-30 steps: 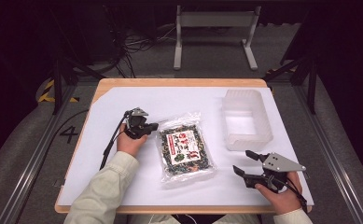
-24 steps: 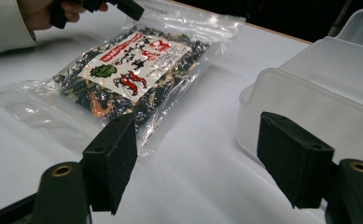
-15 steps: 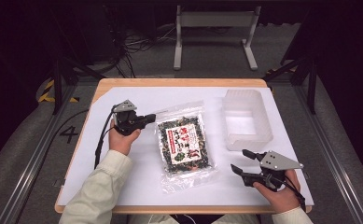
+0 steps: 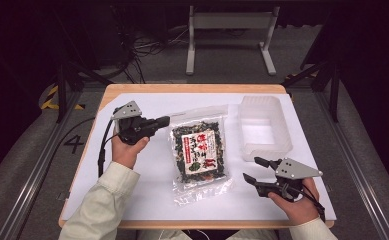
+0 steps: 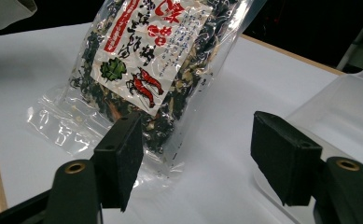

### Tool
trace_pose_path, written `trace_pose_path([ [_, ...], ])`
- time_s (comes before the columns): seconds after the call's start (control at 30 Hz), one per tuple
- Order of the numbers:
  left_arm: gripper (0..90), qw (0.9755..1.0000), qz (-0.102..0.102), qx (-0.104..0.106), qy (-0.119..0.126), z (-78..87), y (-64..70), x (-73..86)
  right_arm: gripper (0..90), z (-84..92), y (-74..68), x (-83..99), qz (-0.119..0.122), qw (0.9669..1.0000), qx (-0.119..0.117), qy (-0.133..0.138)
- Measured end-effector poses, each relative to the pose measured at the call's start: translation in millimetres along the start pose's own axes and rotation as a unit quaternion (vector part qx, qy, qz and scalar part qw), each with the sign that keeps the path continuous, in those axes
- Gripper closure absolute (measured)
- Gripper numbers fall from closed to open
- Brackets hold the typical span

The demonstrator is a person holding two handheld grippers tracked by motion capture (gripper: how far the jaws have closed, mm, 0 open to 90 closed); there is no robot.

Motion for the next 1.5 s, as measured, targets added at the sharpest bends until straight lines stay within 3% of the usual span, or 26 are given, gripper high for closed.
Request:
trace_pose_path([
  [0.23, 89.9, 0.9981, -0.033, 0.022, 0.048, 19.9, 26.6, -31.5, 33.9, -10.4, -1.9, -12.0, 0.001, 0.9998, -0.018, 0.007],
  [0.37, 89.8, 0.9969, -0.044, 0.032, 0.057, 23.4, 35.2, -36.8, 30.8, -21.1, -2.4, -20.9, -0.006, 0.9994, -0.031, 0.016],
  [0.73, 89.8, 0.9936, -0.057, 0.060, 0.077, 32.3, 53.4, -45.8, 19.1, -59.5, -0.1, -34.6, -0.030, 0.9974, -0.058, 0.031],
  [1.07, 89.8, 0.9906, -0.071, 0.077, 0.088, 35.9, 67.9, -52.1, 19.3, -80.0, 1.2, -42.0, -0.039, 0.9946, -0.086, 0.044],
  [1.5, 89.8, 0.9879, -0.078, 0.086, 0.104, 41.2, 73.4, -55.4, 23.7, -99.8, -13.6, -47.8, -0.041, 0.9877, -0.139, 0.058],
])
Point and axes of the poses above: each handheld gripper's, and its own axes: z roughly backward along the jaws, x roughly out of its underside, y roughly to its right, the point moved 5 cm from there along -z, roughly forward along the jaws, and after that the axes turned 14 degrees about y, right-handed, at the moved point
